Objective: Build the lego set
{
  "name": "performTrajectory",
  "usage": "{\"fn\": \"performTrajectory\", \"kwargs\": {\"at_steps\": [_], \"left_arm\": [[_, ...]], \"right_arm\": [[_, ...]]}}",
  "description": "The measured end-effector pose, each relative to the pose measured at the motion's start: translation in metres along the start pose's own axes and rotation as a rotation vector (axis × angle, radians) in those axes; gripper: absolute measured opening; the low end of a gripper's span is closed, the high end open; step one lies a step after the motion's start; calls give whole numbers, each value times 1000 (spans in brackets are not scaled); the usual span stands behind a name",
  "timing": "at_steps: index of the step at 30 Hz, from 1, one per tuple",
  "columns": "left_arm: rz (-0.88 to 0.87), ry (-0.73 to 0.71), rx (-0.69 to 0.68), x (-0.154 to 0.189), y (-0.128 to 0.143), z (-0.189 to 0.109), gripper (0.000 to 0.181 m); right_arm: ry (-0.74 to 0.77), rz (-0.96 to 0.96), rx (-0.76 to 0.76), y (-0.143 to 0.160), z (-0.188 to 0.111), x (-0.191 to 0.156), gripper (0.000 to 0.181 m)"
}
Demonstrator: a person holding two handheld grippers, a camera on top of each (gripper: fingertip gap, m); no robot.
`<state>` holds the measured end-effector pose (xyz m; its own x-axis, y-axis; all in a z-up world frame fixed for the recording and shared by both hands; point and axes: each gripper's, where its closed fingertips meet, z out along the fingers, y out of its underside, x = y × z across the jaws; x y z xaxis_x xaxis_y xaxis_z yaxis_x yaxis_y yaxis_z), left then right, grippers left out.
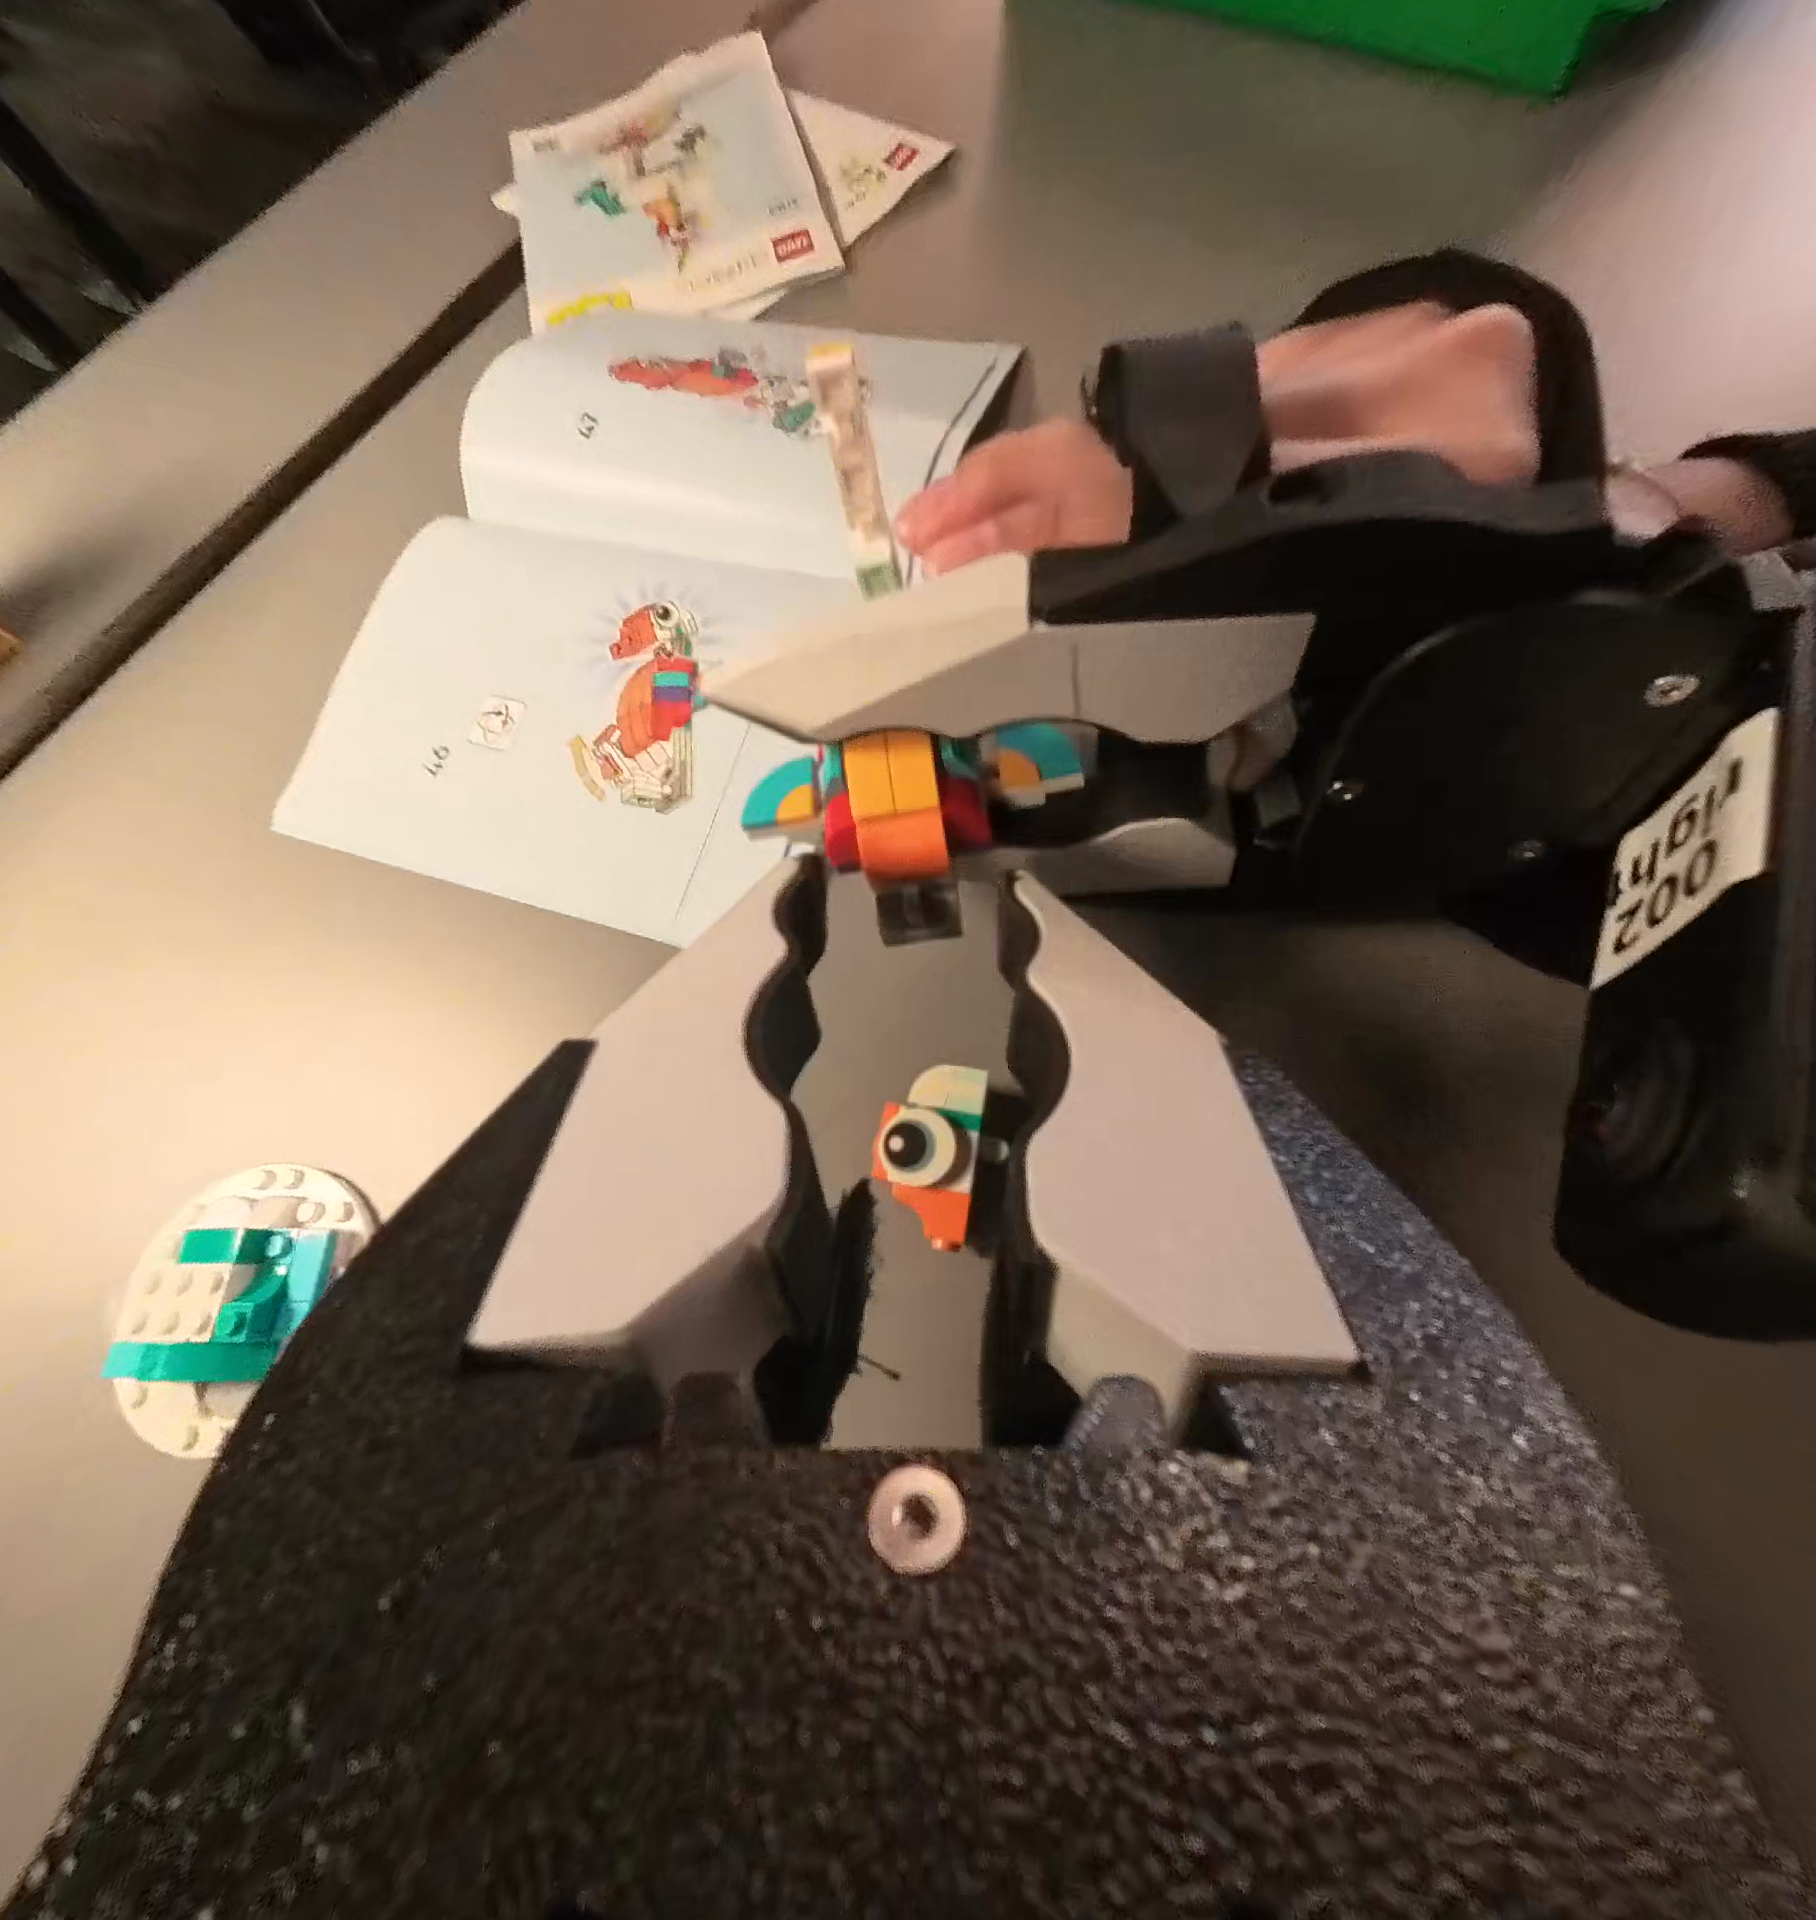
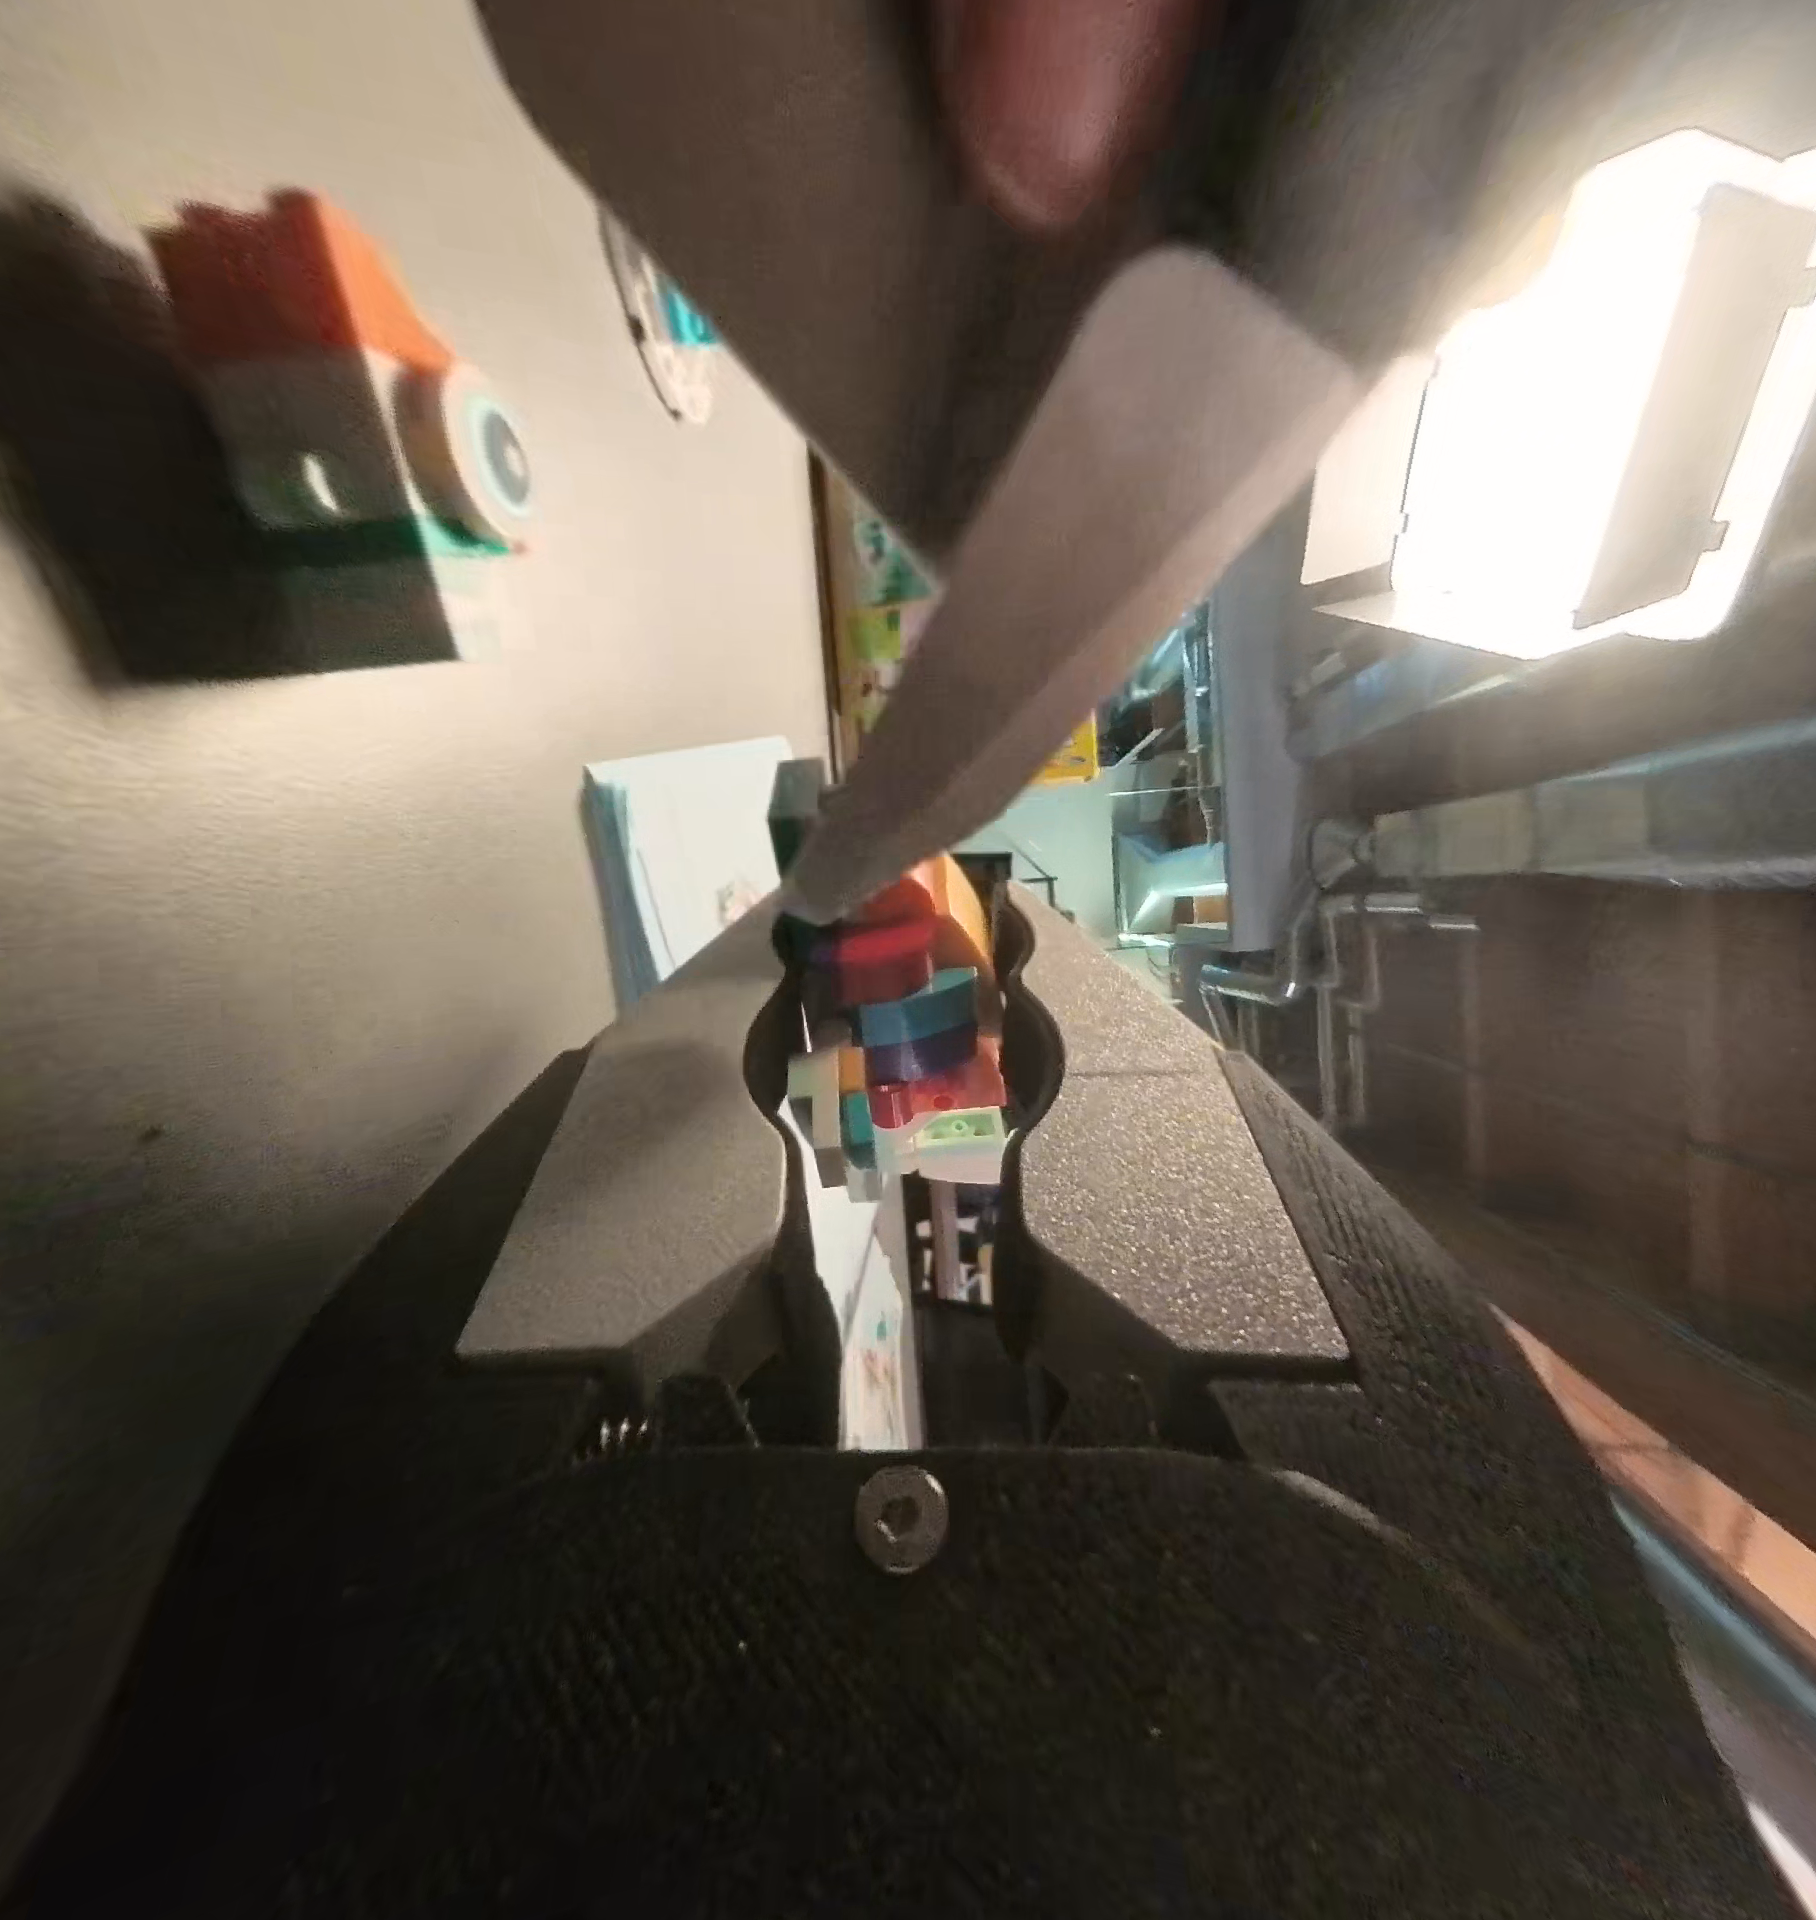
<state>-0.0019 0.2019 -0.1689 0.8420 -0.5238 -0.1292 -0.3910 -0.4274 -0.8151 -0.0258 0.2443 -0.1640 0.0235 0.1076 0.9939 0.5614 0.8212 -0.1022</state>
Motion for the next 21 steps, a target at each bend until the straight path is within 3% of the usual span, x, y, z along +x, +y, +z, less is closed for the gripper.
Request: {"fn": "performTrajectory", "kwargs": {"at_steps": [1,2,6,8,9,13,21], "left_arm": [[4,-8,10,2,-2,-1,23],[7,-7,17,5,-3,-3,15],[-20,11,68,20,-8,-6,16],[-34,6,74,26,-9,-7,40],[-40,34,62,33,-7,-6,43],[-22,66,64,48,-8,-3,15],[-29,96,98,48,-12,1,14]], "right_arm": [[-5,0,1,-2,-3,-1,32],[-7,-5,-3,-3,-6,-1,32],[-6,-30,-17,-3,-23,1,31],[5,-50,-30,-1,-32,2,31],[5,-50,-34,0,-37,2,31],[14,-1,-24,-2,-53,2,31],[-41,136,-64,7,-54,-3,32]]}}
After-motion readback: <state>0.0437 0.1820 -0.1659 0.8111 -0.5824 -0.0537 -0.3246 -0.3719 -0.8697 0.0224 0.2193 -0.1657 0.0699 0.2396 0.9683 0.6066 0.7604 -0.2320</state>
